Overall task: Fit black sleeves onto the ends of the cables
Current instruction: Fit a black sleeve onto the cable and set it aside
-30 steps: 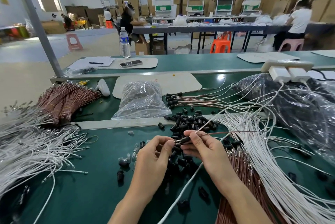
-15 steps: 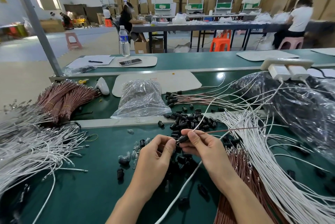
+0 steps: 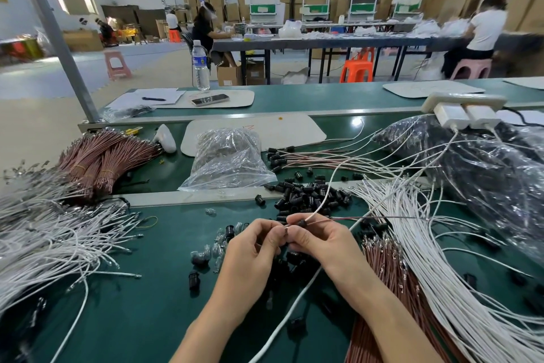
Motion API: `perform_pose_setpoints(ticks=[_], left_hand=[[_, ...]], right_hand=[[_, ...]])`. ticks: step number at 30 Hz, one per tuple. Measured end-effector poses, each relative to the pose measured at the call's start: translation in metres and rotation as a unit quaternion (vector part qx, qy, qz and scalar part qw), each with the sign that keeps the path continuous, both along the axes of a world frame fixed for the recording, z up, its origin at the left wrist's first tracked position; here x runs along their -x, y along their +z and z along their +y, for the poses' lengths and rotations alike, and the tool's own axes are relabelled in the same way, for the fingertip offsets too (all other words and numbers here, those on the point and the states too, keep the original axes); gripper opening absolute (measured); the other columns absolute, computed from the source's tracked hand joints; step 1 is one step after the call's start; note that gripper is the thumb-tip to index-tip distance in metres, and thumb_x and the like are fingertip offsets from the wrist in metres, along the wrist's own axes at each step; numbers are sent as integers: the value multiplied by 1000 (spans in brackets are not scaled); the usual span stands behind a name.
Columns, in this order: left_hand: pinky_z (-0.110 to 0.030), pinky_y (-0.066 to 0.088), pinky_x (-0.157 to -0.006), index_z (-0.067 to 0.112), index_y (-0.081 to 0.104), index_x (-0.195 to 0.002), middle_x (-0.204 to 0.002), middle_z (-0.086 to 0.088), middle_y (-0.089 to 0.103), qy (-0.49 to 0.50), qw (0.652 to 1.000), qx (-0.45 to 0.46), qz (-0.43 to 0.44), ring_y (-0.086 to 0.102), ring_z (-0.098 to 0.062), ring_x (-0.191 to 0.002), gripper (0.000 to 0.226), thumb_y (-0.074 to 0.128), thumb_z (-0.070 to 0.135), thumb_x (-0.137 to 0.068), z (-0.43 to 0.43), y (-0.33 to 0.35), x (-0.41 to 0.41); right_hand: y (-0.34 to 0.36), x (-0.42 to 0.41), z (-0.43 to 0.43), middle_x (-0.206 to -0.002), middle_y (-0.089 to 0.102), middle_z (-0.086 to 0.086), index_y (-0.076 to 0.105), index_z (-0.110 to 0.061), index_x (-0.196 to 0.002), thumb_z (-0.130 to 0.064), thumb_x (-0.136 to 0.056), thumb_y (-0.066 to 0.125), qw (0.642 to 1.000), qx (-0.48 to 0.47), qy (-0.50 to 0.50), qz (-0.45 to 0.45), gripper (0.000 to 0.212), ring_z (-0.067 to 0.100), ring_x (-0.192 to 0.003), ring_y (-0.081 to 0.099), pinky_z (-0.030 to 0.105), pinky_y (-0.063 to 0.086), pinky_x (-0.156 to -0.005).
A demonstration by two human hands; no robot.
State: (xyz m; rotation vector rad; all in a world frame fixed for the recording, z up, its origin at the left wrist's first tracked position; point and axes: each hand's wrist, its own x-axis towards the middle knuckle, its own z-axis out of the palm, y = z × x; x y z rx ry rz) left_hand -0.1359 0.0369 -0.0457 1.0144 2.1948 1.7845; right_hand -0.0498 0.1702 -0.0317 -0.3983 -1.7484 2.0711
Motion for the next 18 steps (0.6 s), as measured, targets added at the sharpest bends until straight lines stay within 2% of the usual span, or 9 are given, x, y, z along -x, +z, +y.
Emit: perform_pose_setpoints(ticks=[7,13,18], left_hand=[[-16,50,-68,29,70,-94,-81,13,73,7,1000,-1,1,66,-5,-72,10,62,27,-99,0,1,0],[-13,50,-70,29,71,-94,-85,15,74,-1,1000,-4,2,68,-3,-77,12,63,22,-100,-1,2,-1],[-15,51,-71,24,71,-96,-86,12,75,-9,1000,-10,-14,68,-3,-77,14,60,17,-102,-1,3,-2]], right_hand=[[-2,0,1,-92,78,8,72,-12,-110,-27,-82,73,1000,23,2,12,32,16,-86,75,22,58,-77],[-4,1,0,-91,78,7,73,-19,-108,-26,-76,80,1000,5,-7,5,34,16,-89,75,21,57,-76],[-6,1,1,-91,79,6,70,-20,-111,-23,-81,78,1000,-9,-10,-1,31,16,-91,76,21,57,-77]])
